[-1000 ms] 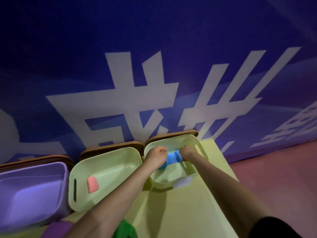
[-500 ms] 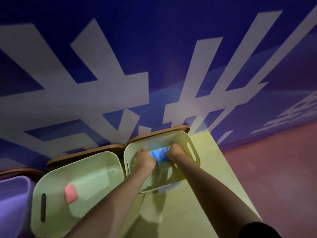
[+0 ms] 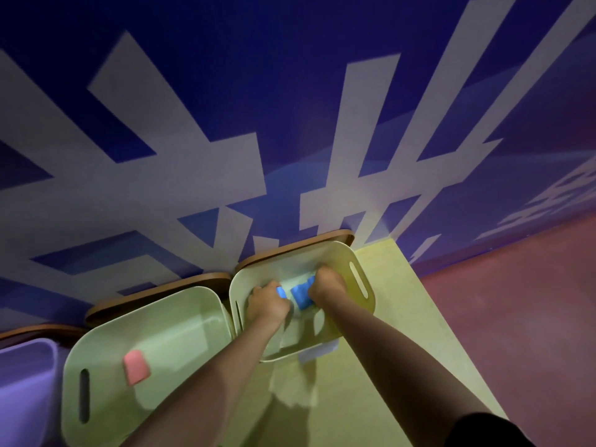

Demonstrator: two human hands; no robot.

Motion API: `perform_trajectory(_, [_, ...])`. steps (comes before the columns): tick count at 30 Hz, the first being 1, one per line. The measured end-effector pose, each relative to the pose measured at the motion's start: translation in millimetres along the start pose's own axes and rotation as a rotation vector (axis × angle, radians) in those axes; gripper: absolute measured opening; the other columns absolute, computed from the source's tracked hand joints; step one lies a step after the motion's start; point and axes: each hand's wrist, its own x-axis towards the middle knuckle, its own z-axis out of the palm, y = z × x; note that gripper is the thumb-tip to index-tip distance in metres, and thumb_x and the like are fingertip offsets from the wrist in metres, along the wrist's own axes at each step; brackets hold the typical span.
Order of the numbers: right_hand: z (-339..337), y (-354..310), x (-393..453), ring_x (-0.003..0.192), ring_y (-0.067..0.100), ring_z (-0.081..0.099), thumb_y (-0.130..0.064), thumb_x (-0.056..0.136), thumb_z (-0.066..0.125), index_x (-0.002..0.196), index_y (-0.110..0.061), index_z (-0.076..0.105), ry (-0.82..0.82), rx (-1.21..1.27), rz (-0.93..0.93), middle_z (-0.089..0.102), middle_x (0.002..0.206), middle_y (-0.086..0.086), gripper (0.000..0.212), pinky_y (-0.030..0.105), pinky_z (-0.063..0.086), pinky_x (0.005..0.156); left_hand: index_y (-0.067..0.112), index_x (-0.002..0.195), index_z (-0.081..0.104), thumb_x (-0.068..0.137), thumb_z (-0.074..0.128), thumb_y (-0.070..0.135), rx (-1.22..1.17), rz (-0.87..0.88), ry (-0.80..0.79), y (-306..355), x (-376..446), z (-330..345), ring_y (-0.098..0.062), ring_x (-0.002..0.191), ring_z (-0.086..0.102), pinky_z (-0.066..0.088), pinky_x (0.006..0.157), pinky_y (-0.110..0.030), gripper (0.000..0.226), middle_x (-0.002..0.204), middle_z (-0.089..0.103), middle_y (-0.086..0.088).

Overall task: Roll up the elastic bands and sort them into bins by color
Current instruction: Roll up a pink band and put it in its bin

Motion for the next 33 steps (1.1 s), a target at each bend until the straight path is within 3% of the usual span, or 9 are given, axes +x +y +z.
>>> perform_trajectory(4, [-8,-1,1,0.105,0.029,0.062,-0.033,0.090,0.061,0.109,-0.004,0.063,-0.060,0.049,-0.011,0.064,0.104,0.013,0.035,0.028,0.043,0.078,0.021,0.117,0.056,0.079,0.058,0.017,0.000,-0.008,-0.016,-1,3,-5,-0.033,0.108,0.057,0.047,0.087,-0.032,0.038,0.118,0.060,-0.013])
perform_trajectory(8, [-15,3,4,0.090,0.029,0.063,-0.014,0.088,0.059,0.117,0.004,0.060,-0.144,0.143,0.028,0.060,0.096,0.015,0.034,0.029,0.049,0.070,0.018,0.121,0.053,0.083,0.053,0.016,0.076,0.014,0.004,0,1,-5,-0.032,0.111,0.057,0.047,0.088,-0.033,0.038,0.121,0.058,-0.013])
perform_trajectory(12, [-10,6,2,0.105,0.030,0.061,-0.037,0.088,0.061,0.113,-0.003,0.061,-0.091,0.008,0.001,0.063,0.112,0.014,0.042,0.032,0.047,0.083,0.016,0.125,0.049,0.086,0.051,0.013,0.167,0.019,0.001,-2,0,-6,-0.032,0.113,0.056,0.047,0.088,-0.034,0.039,0.125,0.054,-0.014])
perform_trajectory(19, [0,2,2,0.096,0.027,0.063,-0.036,0.085,0.065,0.095,-0.007,0.064,-0.109,-0.100,-0.124,0.063,0.091,0.010,0.031,0.029,0.044,0.073,0.010,0.140,0.030,0.090,0.051,0.012,0.536,0.089,0.014,1,-8,-7,-0.027,0.117,0.054,0.049,0.085,-0.035,0.054,0.136,0.042,-0.015])
perform_trajectory(23, [8,-2,0,0.083,0.022,0.054,-0.048,0.084,0.065,0.097,-0.011,0.061,-0.138,-0.116,-0.163,0.056,0.082,0.003,0.040,0.027,0.038,0.071,0.006,0.141,0.032,0.094,0.045,0.008,0.759,0.183,0.069,1,-6,-11,-0.030,0.123,0.047,0.047,0.092,-0.035,0.048,0.136,0.043,-0.016])
perform_trajectory(27, [5,-2,3,0.097,0.030,0.059,-0.044,0.093,0.050,0.101,-0.003,0.064,-0.175,-0.059,-0.171,0.065,0.101,0.016,0.045,0.026,0.038,0.074,0.008,0.136,0.036,0.093,0.042,0.000,0.793,0.237,0.101,-2,-9,-16,-0.030,0.118,0.052,0.050,0.085,-0.037,0.044,0.129,0.049,-0.015])
perform_trajectory(31, [6,0,5,0.084,0.025,0.056,-0.044,0.087,0.060,0.088,-0.009,0.058,-0.178,-0.090,-0.179,0.058,0.086,0.009,0.035,0.028,0.039,0.070,0.011,0.131,0.038,0.091,0.048,0.004,0.770,0.250,0.085,-1,-9,-21,-0.028,0.109,0.058,0.050,0.074,-0.034,0.041,0.123,0.055,-0.012])
perform_trajectory(33, [10,1,3,0.081,0.022,0.053,-0.047,0.083,0.066,0.092,-0.011,0.058,-0.142,-0.097,-0.159,0.055,0.084,0.005,0.038,0.029,0.039,0.070,0.012,0.127,0.044,0.092,0.051,0.008,0.758,0.241,0.050,-1,-6,-24,-0.027,0.106,0.061,0.049,0.075,-0.033,0.036,0.121,0.057,-0.010])
